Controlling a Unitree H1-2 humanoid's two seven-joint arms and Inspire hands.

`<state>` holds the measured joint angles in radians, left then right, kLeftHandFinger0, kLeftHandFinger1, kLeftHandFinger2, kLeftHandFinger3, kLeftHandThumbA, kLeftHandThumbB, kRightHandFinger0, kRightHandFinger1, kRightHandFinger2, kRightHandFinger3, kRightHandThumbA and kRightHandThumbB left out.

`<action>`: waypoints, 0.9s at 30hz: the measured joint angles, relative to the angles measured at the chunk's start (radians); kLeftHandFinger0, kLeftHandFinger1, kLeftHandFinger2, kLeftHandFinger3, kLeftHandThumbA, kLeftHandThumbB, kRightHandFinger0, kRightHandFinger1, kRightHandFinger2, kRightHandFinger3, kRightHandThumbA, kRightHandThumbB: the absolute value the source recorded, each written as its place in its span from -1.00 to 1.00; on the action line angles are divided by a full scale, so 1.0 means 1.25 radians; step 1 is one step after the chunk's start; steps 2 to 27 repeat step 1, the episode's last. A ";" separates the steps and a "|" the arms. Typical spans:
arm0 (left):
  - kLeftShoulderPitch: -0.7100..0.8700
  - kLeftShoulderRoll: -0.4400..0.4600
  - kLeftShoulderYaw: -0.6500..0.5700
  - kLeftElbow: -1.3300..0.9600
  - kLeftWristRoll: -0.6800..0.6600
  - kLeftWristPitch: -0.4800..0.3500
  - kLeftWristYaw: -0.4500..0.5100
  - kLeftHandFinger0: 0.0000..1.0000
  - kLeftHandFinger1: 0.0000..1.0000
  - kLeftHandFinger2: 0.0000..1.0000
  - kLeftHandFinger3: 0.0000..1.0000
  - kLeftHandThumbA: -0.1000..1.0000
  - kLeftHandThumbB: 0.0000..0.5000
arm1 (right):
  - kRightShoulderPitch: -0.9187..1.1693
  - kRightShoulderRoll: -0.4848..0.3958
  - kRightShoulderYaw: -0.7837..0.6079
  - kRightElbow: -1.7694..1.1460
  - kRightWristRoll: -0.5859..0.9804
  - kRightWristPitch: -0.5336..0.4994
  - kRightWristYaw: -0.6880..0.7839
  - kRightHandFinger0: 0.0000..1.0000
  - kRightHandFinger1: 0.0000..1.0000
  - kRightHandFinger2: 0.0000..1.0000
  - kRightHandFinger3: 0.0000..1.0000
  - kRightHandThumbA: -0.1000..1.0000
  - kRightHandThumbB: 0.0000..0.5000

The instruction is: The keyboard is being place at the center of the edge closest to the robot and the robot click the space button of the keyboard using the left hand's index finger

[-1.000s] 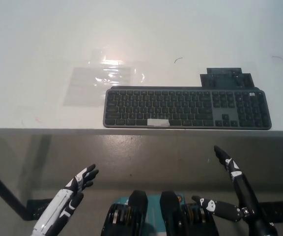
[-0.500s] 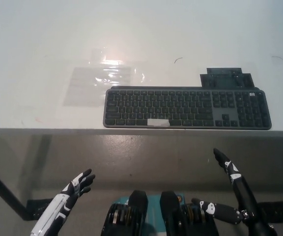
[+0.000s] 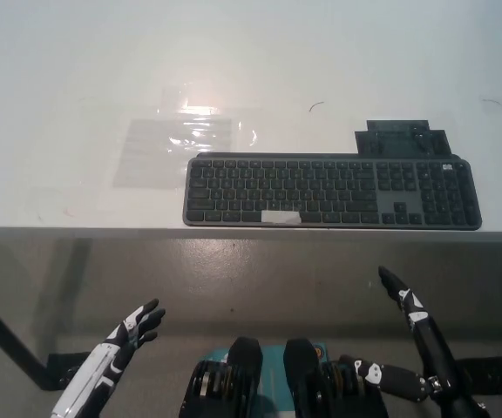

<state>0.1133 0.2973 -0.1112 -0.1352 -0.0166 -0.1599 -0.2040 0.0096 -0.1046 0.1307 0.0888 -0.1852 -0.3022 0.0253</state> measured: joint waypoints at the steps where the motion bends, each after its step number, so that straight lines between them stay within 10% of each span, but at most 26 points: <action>1: 0.000 0.000 0.000 0.000 0.001 0.000 0.000 1.00 1.00 1.00 1.00 1.00 0.42 | 0.000 0.000 0.000 0.000 0.000 0.000 0.000 1.00 1.00 1.00 1.00 1.00 0.75; 27: 0.000 0.000 0.000 0.000 0.001 0.000 0.000 1.00 1.00 1.00 1.00 1.00 0.42 | 0.000 0.000 0.000 0.000 0.000 0.000 0.000 1.00 1.00 1.00 1.00 1.00 0.75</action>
